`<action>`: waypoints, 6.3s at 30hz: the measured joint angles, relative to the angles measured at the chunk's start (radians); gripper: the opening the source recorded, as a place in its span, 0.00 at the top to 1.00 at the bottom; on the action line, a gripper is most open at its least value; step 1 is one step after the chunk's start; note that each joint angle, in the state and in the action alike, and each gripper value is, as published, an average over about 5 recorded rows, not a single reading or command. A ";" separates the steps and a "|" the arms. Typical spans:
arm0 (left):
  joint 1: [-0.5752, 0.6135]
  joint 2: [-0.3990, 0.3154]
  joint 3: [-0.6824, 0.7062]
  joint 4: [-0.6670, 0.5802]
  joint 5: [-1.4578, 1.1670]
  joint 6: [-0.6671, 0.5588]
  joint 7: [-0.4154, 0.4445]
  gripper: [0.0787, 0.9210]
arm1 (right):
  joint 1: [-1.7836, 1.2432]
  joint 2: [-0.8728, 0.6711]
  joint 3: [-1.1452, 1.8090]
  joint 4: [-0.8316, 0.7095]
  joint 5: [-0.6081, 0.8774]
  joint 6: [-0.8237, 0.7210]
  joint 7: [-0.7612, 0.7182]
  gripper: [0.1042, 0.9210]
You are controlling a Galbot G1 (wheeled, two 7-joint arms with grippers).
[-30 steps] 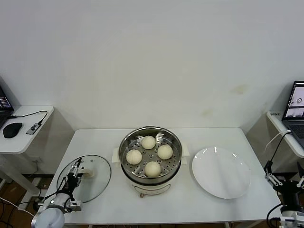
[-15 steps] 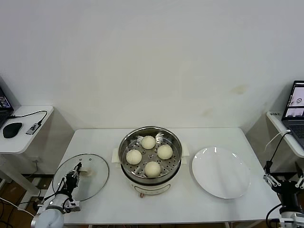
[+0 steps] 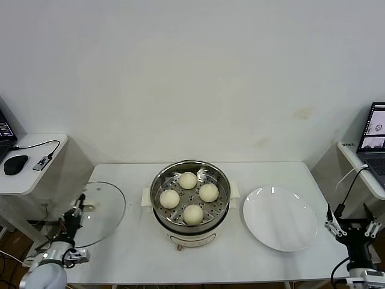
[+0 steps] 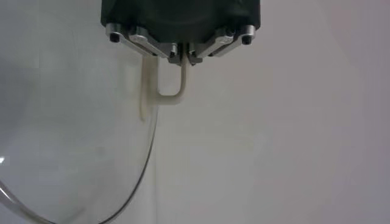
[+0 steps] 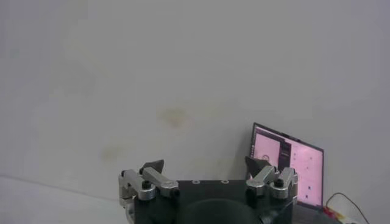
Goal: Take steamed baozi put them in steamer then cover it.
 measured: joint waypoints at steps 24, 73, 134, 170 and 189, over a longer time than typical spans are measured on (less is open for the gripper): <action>-0.170 0.119 0.353 -0.396 -0.054 0.434 0.257 0.94 | 0.022 0.039 -0.081 -0.061 -0.110 0.025 -0.005 0.12; -0.471 -0.302 0.834 -0.206 0.398 0.631 0.510 0.94 | 0.038 0.058 -0.153 -0.140 -0.224 0.052 -0.003 0.12; -0.333 -0.263 0.806 -0.338 0.374 0.625 0.441 0.28 | 0.037 0.072 -0.181 -0.158 -0.250 0.053 -0.008 0.12; 0.452 -0.286 0.083 -0.464 -1.156 -0.054 0.041 0.12 | -0.177 -0.094 -0.335 -0.095 0.043 -0.005 -0.016 0.12; 0.512 -0.307 0.045 -0.377 -1.325 -0.161 0.059 0.12 | -0.254 -0.091 -0.382 -0.016 0.085 -0.059 -0.001 0.12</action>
